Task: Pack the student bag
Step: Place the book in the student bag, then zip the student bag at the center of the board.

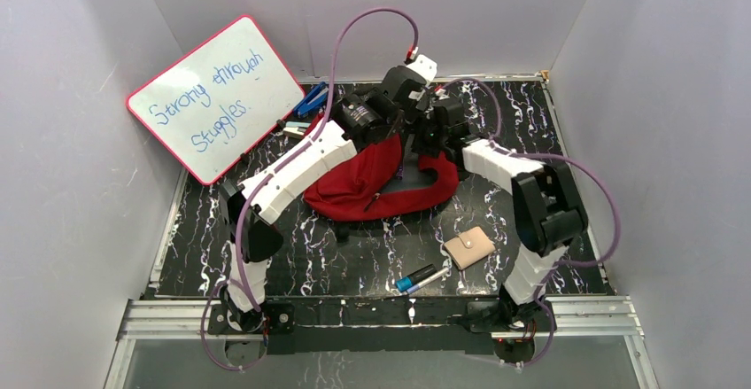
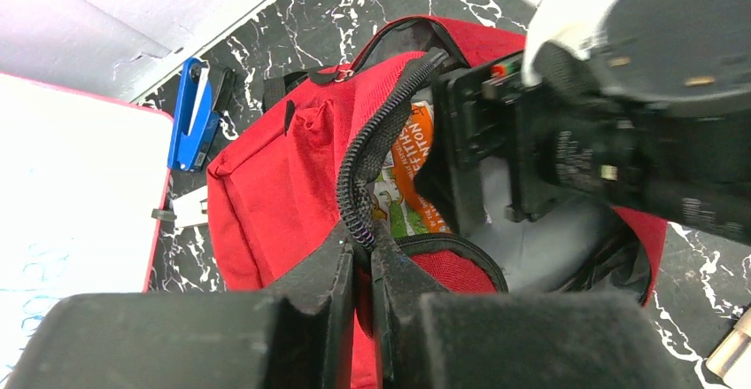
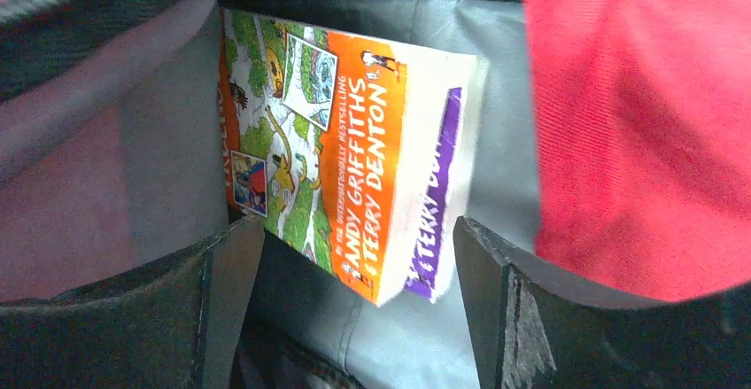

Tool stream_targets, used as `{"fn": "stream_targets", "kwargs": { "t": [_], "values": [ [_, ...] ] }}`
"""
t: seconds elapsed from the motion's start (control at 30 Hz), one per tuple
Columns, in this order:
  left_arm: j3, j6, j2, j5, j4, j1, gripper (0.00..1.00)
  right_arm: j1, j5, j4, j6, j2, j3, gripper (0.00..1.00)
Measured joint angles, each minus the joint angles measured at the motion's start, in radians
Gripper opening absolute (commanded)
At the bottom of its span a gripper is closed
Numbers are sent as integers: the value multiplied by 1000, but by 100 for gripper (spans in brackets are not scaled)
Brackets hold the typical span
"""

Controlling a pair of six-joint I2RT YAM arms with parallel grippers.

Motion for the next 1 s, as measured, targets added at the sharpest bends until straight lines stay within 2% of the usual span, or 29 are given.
{"fn": "stream_targets", "kwargs": {
  "t": [0.23,0.57,0.63,0.73,0.87,1.0],
  "values": [
    [-28,-4,-17,30,31,5,8,-36,130,-106,-77,-270,-120,88],
    [-117,-69,-21,214,95,14,35,-37,249,-263,-145,-648,-307,89],
    [-129,-82,-21,253,113,19,45,-37,254,-296,-148,-700,-331,89],
    [-145,-99,-21,299,137,23,52,-37,257,-323,-148,-740,-355,89],
    [-195,-113,-28,344,171,38,53,-37,261,-356,-148,-756,-383,88],
    [-314,-123,-93,355,204,63,54,-37,260,-373,-148,-756,-387,88]
  ]
}}
